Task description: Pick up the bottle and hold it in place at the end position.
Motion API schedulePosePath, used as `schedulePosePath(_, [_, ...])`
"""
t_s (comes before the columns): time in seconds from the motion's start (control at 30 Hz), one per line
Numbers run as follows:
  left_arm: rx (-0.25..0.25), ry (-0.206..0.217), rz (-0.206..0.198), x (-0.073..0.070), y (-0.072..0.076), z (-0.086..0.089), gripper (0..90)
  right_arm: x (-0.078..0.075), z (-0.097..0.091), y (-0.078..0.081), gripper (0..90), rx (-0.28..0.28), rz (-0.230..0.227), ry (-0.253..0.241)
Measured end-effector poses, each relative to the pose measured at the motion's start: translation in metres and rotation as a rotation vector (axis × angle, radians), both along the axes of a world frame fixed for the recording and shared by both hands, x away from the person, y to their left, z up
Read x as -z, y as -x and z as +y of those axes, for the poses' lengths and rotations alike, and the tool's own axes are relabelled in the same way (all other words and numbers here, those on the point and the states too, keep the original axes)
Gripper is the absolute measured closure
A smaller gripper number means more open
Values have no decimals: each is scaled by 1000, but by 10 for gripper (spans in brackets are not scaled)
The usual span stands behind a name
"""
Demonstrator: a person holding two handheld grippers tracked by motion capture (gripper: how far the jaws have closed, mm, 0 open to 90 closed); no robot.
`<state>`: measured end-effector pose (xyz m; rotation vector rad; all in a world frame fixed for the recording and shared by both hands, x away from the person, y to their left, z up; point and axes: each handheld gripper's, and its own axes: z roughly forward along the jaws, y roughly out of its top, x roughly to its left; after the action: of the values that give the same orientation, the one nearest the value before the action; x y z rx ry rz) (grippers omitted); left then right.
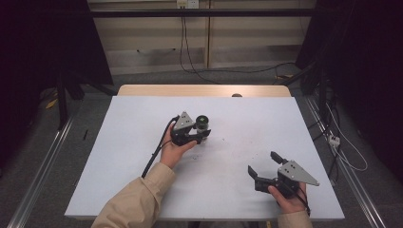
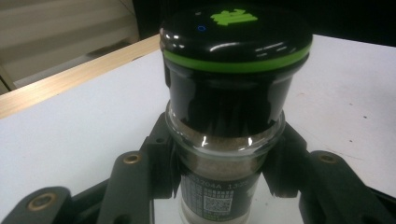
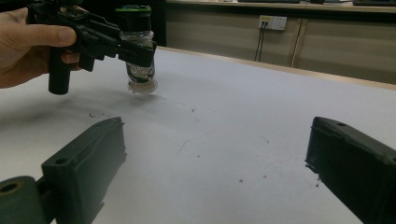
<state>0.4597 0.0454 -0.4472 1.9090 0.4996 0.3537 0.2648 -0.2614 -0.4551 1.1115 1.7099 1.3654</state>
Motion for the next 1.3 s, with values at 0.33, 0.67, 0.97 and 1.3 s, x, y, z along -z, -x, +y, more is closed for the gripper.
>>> schedulePosePath(0.33, [6,-7,-11,1,0,-2,535,0,1,-1,41,-5,2,0])
schedulePosePath(0.67, [15,-7,4,7,2,-9,534,1,3,-2,41,-9,3,2])
schedulePosePath(0.97, [24,-23,-1,9,3,-10,534,1,4,-5,38,-12,9,-1])
schedulePosePath(1.3, [20,-6,3,14,3,-7,534,1,8,-10,38,-19,30,0])
